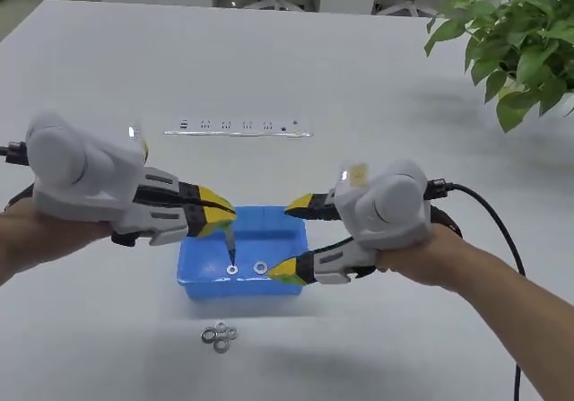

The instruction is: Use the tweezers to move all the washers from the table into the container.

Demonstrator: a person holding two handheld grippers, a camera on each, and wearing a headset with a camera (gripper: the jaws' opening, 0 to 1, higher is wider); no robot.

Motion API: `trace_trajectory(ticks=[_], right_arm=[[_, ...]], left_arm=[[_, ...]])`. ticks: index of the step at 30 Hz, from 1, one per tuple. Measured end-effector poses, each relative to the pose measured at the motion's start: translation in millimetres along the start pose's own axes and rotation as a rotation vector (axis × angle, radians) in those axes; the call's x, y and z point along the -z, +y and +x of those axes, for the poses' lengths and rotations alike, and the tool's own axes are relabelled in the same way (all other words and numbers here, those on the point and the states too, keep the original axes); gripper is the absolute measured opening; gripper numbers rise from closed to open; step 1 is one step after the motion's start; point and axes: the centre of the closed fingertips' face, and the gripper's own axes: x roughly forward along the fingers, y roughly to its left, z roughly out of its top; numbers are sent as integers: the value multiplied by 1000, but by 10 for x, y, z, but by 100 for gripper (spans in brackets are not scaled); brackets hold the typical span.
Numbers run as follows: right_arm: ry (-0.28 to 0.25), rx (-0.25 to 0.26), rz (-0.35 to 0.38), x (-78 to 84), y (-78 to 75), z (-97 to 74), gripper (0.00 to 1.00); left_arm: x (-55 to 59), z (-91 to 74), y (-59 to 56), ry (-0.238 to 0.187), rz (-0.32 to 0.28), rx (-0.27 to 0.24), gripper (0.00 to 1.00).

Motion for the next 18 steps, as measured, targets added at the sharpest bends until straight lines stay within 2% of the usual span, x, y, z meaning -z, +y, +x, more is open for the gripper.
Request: trace_trajectory(ticks=[13,18], right_arm=[[1,37,6,19,91,-169,61],[1,48,14,45,131,-221,63]], left_arm=[[-142,-123,-91,-10,14,0,5],[-177,-164,-158,-9,16,9,5]])
